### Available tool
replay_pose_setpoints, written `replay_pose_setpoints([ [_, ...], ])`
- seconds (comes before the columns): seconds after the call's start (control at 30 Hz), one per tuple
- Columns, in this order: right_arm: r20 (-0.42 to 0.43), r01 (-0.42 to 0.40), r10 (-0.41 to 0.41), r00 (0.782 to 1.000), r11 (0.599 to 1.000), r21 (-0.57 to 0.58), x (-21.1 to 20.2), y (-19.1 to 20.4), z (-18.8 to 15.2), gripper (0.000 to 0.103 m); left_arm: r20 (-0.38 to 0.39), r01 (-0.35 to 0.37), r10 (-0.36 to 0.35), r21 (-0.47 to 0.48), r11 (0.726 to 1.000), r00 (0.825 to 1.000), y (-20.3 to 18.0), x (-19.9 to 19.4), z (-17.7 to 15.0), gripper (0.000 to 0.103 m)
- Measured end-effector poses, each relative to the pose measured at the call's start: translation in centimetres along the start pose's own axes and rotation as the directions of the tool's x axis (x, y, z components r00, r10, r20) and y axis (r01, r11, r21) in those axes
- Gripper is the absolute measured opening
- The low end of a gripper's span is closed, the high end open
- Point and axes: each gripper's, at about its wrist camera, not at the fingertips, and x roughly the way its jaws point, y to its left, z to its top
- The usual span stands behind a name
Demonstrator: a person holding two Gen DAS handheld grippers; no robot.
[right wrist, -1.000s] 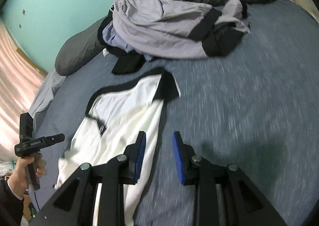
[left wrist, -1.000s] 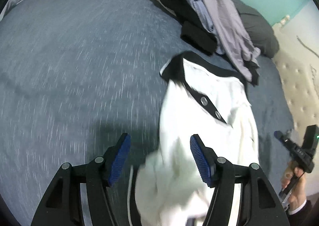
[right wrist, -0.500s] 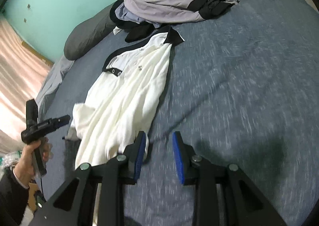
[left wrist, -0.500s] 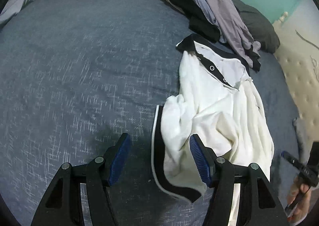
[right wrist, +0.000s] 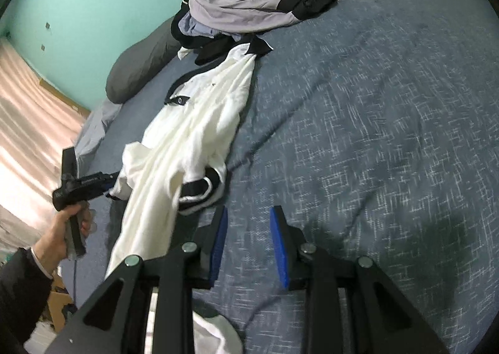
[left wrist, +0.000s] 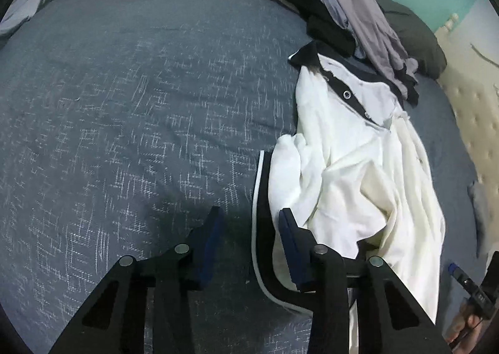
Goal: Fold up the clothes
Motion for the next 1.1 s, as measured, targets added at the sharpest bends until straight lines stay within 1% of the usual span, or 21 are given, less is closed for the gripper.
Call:
replay_pose_setpoints([
  [0.13,-0.001,-0.028,0.028,1.0,0.999,0.02,0.3,-0.6,-0.3,0.028,-0.009,-0.011,0.011,-0.005,1.0,1.0,0.0,0.2,-0.2,0.04],
  [0.27,0.007,-0.026,0.026,1.0,1.0,0.01,0.0,-0.6,-0.3,0.028,-0.015,-0.031,0.031,-0.004,1.0,0.999,0.1,0.4,-0.1,0.041],
  [0.43,0.025,-0.035,0.034,0.999,0.999,0.027,-0.3,-1.1,0.0,0.028,0.025,-0.051,0.053,-0.078,0.996,0.998,1.3,0.0,0.1,0.04],
  [0.53,0.024,-0.035,0.034,0.999,0.999,0.034,-0.3,-1.3,0.0,0.028,0.018,-0.046,0.047,-0.079,0.996,0.999,1.6,0.1,0.1,0.041],
  [0.63,0.022,-0.039,0.038,0.999,0.999,0.034,-0.2,-1.2,-0.1,0.028,0.014,-0.021,0.022,-0.06,0.998,1.0,1.2,0.3,-0.1,0.041],
  [0.7,0.022,-0.039,0.038,0.999,0.999,0.033,-0.1,-1.1,-0.1,0.028,0.012,0.001,0.0,-0.079,0.997,1.0,1.1,0.3,-0.1,0.041],
  [0.83,0.018,-0.039,0.038,0.999,0.998,0.039,0.2,-1.1,-0.2,0.028,0.009,0.02,-0.019,-0.094,0.995,1.0,0.8,0.7,0.1,0.041],
  [0.9,0.017,-0.038,0.038,0.999,0.998,0.042,0.2,-1.2,-0.2,0.028,0.005,0.021,-0.021,-0.075,0.997,1.0,0.3,0.9,0.1,0.041],
  [0.93,0.017,-0.038,0.037,0.999,0.998,0.043,0.2,-1.3,-0.2,0.028,0.002,0.012,-0.012,-0.05,0.999,1.0,-0.1,1.0,0.0,0.041],
  [1.0,0.018,-0.038,0.037,0.999,0.998,0.049,0.2,-1.4,-0.2,0.028,-0.013,0.005,-0.006,-0.021,1.0,1.0,-0.7,1.3,-0.1,0.025],
  [1.03,0.019,-0.04,0.039,0.999,0.998,0.052,0.2,-1.4,-0.2,0.028,-0.021,0.007,-0.007,-0.014,1.0,1.0,-0.9,1.4,-0.1,0.013],
  [1.1,0.021,-0.042,0.041,0.999,0.997,0.058,0.1,-1.5,-0.2,0.028,-0.024,0.004,-0.005,-0.005,1.0,1.0,-1.1,1.3,0.0,0.011],
])
